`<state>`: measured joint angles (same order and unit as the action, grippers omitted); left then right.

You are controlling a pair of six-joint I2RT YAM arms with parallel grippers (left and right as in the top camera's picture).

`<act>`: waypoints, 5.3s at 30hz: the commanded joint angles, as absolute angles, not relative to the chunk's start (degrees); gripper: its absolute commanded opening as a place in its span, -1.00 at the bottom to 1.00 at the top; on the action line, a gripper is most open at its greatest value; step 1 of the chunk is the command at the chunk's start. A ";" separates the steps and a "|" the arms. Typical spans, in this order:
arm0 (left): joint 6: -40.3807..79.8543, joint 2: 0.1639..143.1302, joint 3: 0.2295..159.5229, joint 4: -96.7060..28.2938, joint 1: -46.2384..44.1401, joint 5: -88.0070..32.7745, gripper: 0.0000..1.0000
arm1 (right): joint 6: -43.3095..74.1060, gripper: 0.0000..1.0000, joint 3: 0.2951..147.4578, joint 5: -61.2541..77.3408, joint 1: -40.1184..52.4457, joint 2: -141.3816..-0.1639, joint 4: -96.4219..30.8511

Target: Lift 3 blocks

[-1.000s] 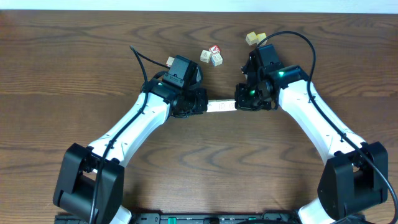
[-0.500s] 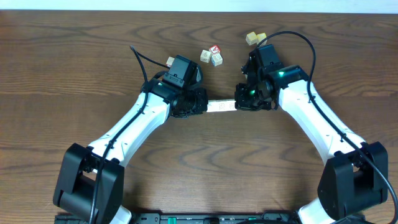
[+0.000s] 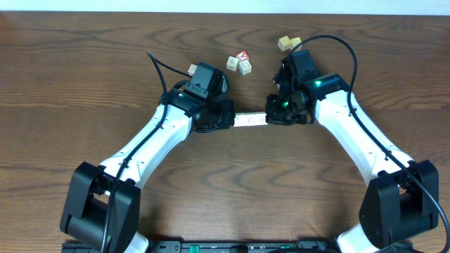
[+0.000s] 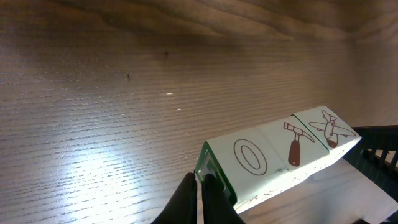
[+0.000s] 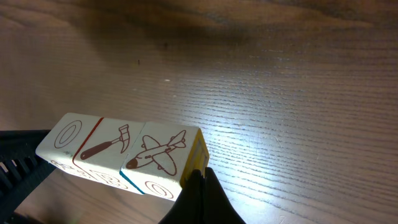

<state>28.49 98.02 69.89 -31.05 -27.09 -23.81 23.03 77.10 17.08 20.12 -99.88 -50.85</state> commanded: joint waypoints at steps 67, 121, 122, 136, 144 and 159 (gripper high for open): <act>29.06 100.03 70.37 -26.70 -30.96 -30.85 -0.86 | 24.84 -0.98 75.29 27.66 23.35 -98.59 -45.17; 30.76 107.37 68.73 -23.99 -33.63 -26.09 -0.86 | 29.10 -0.98 62.11 27.00 23.38 -98.59 -31.97; 30.79 107.37 68.73 -23.90 -33.63 -26.09 -0.86 | 29.10 -0.98 61.95 27.00 23.38 -98.59 -31.92; 31.86 107.50 68.73 -23.62 -35.31 -23.88 -0.86 | 30.00 -0.98 57.30 24.64 25.63 -98.59 -26.52; 31.88 107.50 68.71 -23.46 -36.60 -22.85 -0.86 | 29.98 -0.98 57.25 23.92 25.96 -98.59 -26.59; 34.85 108.55 68.45 -25.65 -36.64 -18.76 -0.86 | 29.98 -0.98 56.84 20.38 25.98 -98.59 -26.52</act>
<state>33.36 107.66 67.83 -27.05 -33.89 -12.10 29.54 56.42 11.46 22.87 -99.37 -27.97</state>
